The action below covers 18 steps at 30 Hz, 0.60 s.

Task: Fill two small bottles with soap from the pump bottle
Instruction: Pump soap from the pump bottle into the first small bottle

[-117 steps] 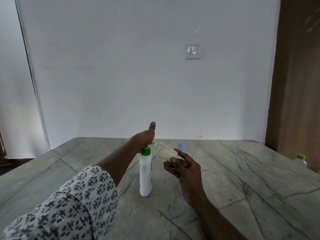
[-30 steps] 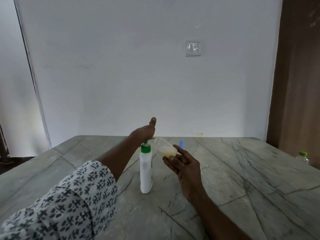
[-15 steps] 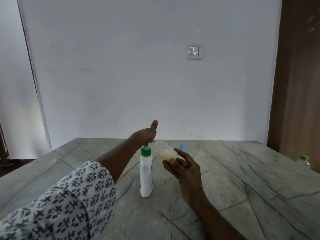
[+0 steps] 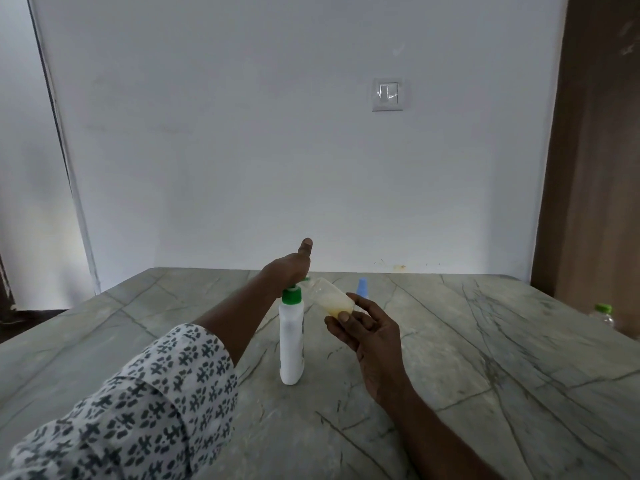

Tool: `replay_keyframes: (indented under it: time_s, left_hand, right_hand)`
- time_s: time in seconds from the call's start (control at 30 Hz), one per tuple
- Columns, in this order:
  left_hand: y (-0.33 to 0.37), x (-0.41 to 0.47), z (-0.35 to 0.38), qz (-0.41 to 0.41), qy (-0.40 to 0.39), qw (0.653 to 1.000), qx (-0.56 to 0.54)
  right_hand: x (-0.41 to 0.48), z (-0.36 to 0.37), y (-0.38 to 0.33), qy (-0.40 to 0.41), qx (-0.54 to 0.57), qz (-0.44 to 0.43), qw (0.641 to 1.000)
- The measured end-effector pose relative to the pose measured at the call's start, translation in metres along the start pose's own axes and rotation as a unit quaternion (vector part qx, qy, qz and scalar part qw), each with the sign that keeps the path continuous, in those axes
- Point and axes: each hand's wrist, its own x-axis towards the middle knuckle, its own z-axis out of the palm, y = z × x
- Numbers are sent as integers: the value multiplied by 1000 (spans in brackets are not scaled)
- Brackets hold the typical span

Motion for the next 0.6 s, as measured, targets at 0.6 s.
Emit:
replay_keyframes:
  time_s: [0.6]
  left_hand:
    - [8, -5, -7, 3, -8, 1000, -13]
  right_hand:
    - [-1, 4, -3, -5, 21, -12, 1000]
